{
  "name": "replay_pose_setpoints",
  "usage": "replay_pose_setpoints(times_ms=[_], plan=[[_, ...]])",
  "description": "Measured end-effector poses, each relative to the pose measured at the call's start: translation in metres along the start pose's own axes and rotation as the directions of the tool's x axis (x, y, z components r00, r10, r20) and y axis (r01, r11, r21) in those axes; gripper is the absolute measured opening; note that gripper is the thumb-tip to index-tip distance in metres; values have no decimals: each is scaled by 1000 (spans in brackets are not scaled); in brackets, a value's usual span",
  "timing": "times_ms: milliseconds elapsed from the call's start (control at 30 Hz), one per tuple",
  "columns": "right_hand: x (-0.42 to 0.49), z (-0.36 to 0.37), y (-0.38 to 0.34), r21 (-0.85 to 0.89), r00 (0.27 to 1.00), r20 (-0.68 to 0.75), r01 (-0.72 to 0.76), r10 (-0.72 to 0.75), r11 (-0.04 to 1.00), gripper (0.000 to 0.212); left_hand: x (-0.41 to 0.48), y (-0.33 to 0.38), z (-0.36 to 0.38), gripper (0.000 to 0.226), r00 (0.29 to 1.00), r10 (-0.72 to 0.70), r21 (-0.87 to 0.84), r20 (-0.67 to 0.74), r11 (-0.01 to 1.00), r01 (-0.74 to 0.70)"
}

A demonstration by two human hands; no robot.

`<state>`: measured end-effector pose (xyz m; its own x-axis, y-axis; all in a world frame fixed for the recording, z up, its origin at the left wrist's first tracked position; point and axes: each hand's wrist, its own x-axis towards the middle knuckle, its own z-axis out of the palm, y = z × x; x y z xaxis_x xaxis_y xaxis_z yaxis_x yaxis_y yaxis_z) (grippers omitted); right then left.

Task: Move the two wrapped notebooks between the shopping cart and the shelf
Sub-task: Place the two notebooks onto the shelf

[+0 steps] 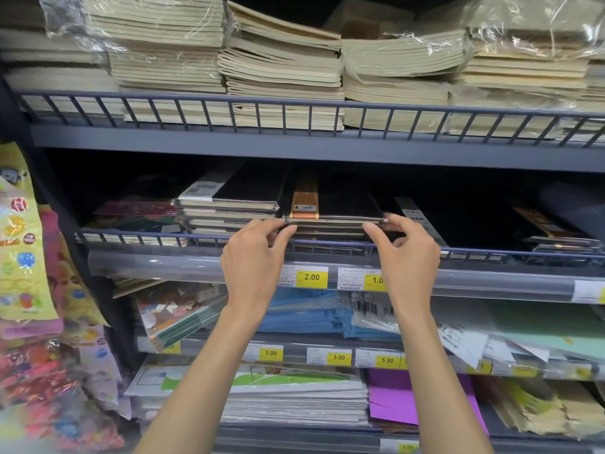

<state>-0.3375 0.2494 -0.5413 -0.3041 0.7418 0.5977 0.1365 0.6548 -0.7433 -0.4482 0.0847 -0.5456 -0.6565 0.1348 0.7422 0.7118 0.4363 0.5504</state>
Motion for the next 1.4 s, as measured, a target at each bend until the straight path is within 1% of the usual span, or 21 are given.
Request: replay_pose_setpoints(times_ms=[67, 267, 467, 667, 800, 933, 1100, 1200, 1300, 1400], plan=[[2, 0, 0, 18, 1000, 3, -11, 10, 1000, 39, 2, 1, 1, 19, 1000, 1, -2, -7, 1000, -1], [9, 1, 0, 49, 998, 12, -55, 54, 997, 31, 7, 3, 3, 18, 1000, 21, 71, 8, 997, -22], [7, -1, 4, 101, 998, 20, -61, 59, 993, 31, 6, 2, 5, 22, 1000, 23, 6, 16, 1000, -23], [7, -1, 6, 180, 994, 27, -112, 109, 977, 16, 13, 2, 7, 23, 999, 15, 68, 36, 998, -17], [2, -2, 4, 221, 987, 57, -157, 148, 963, 17, 11, 0, 6, 22, 999, 23, 35, 38, 999, -24], [-1, -2, -1, 222, 984, 108, -163, 141, 961, 23, 10, -3, 5, 20, 998, 6, 1, 55, 1000, -6], [1, 0, -4, 213, 983, 124, -163, 139, 963, 17, 8, -4, 4, 17, 998, -1, -44, 68, 999, 4], [1, 0, -4, 242, 981, 125, -178, 152, 954, 19, 6, -4, 3, 20, 998, -3, -41, 60, 999, 5], [1, -1, -4, 296, 974, 126, -217, 187, 930, 18, 2, 1, 5, 28, 999, 28, 23, 36, 999, -29], [4, -2, -4, 317, 978, 103, -203, 179, 926, 13, 2, 3, 6, 31, 999, -17, -18, 41, 1000, 18]])
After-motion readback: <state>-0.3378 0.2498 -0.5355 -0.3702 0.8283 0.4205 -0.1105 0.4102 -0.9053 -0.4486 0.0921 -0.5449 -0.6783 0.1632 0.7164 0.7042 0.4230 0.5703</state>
